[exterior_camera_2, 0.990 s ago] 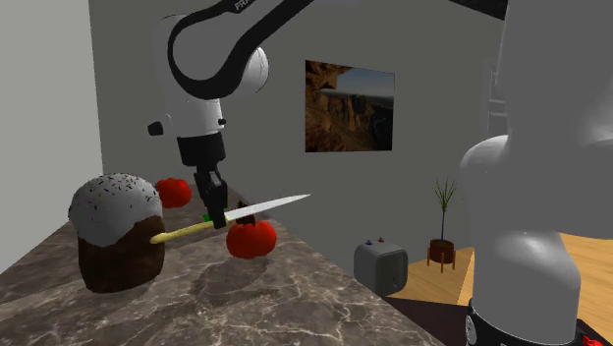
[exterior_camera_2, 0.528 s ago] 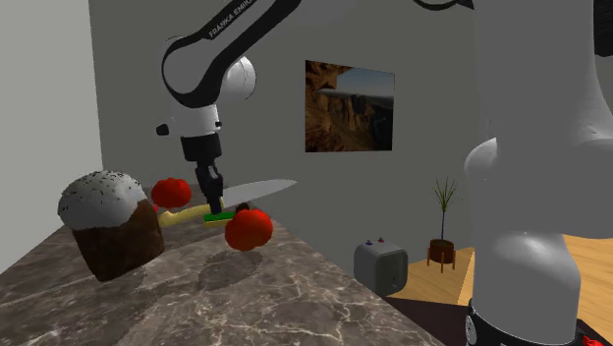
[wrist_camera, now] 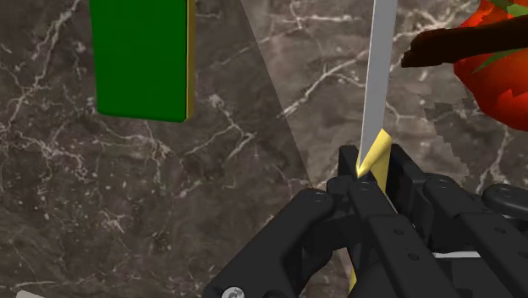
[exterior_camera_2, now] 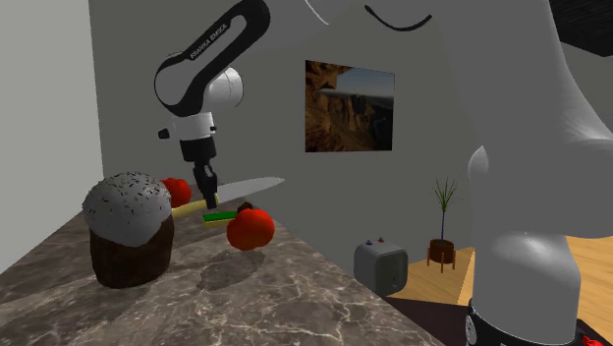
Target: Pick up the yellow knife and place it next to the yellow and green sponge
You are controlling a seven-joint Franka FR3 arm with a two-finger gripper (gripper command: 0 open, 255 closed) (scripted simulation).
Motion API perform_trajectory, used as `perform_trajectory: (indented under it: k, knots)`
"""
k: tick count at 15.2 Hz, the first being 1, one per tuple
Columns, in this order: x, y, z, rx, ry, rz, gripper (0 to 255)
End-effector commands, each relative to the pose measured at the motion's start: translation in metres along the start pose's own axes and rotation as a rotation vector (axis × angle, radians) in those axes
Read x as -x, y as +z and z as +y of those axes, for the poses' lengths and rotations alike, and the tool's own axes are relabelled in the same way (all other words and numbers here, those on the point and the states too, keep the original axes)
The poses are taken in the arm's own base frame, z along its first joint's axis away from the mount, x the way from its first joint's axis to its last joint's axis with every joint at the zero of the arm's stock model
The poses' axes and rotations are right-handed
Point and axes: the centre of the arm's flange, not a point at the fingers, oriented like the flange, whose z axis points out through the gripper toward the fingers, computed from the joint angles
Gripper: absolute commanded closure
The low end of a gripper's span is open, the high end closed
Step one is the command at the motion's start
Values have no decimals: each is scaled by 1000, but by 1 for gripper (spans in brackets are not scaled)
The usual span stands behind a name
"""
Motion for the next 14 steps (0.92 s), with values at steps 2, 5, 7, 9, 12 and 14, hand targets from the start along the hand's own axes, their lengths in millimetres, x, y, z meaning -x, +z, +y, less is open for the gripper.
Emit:
perform_trajectory:
  k: [2,5,7,9,12,14]
  knots:
    - [-3,15,0,0,-1,0,255]
    - [-5,31,-1,0,-1,0,255]
    - [-7,41,-1,0,-1,0,255]
    - [-9,52,-2,0,-1,0,255]
    - [-12,67,-3,0,-1,0,255]
    - [-13,76,-4,0,-1,0,255]
